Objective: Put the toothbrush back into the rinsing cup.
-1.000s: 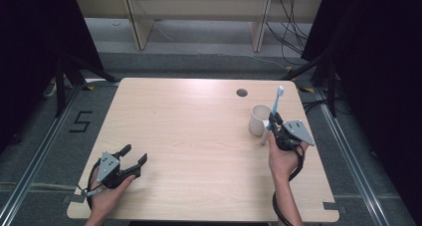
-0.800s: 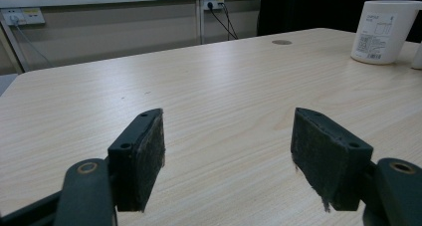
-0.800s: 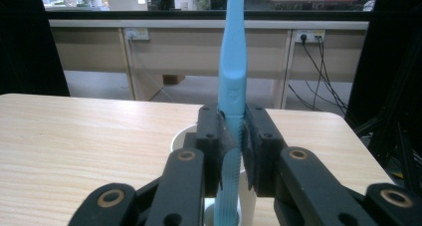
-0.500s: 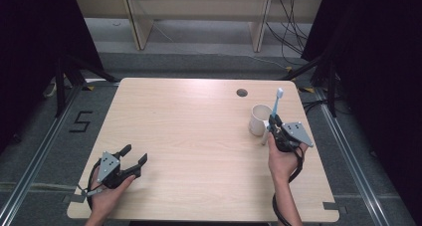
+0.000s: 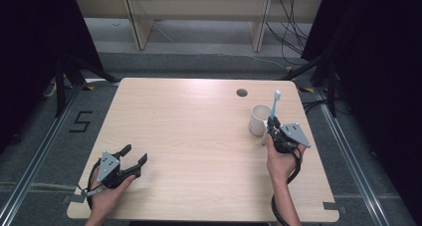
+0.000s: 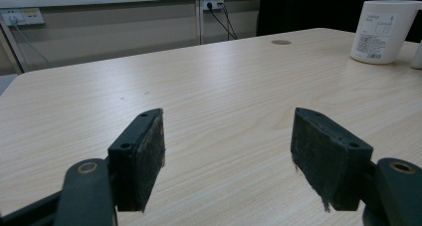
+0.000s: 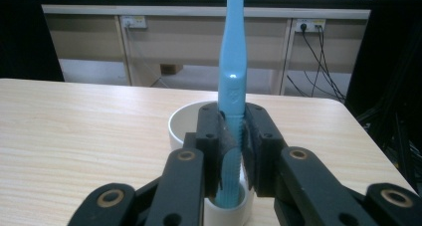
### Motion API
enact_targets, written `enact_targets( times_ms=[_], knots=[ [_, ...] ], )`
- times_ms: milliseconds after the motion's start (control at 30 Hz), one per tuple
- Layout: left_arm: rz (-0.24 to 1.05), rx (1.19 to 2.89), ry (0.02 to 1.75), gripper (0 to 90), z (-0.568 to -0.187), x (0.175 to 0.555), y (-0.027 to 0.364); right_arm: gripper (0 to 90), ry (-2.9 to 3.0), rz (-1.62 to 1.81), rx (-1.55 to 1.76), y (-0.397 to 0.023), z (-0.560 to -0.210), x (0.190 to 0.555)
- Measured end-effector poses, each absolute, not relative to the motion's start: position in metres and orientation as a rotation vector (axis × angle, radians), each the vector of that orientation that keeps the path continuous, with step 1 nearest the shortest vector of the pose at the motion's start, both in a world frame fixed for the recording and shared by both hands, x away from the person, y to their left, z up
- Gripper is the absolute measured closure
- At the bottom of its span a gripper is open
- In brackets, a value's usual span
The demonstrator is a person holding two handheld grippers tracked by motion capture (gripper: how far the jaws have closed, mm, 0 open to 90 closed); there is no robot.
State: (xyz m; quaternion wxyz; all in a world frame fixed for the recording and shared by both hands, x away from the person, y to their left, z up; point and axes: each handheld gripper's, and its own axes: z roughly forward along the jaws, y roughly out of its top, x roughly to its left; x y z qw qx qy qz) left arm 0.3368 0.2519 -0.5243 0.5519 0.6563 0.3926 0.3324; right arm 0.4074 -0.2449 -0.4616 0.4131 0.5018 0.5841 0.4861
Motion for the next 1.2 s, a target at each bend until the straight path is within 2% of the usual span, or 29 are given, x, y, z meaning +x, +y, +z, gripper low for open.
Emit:
enact_targets(
  times_ms=[333, 633, 767, 1200],
  knots=[
    [0.783, 1.559, 0.933, 29.1, -0.524, 0.337, 0.252, 77.8, 1.502, 1.201, 1.282, -0.245, -0.466, 0.407],
    [0.786, 1.563, 0.931, 29.1, -0.524, 0.337, 0.251, 53.2, 1.583, 1.143, 1.299, -0.248, -0.470, 0.404],
    [0.786, 1.562, 0.931, 29.1, -0.524, 0.337, 0.251, 45.5, 1.588, 1.120, 1.309, -0.249, -0.470, 0.401],
    [0.785, 1.563, 0.934, 29.2, -0.524, 0.337, 0.250, 40.6, 1.660, 1.122, 1.334, -0.263, -0.469, 0.384]
  ],
)
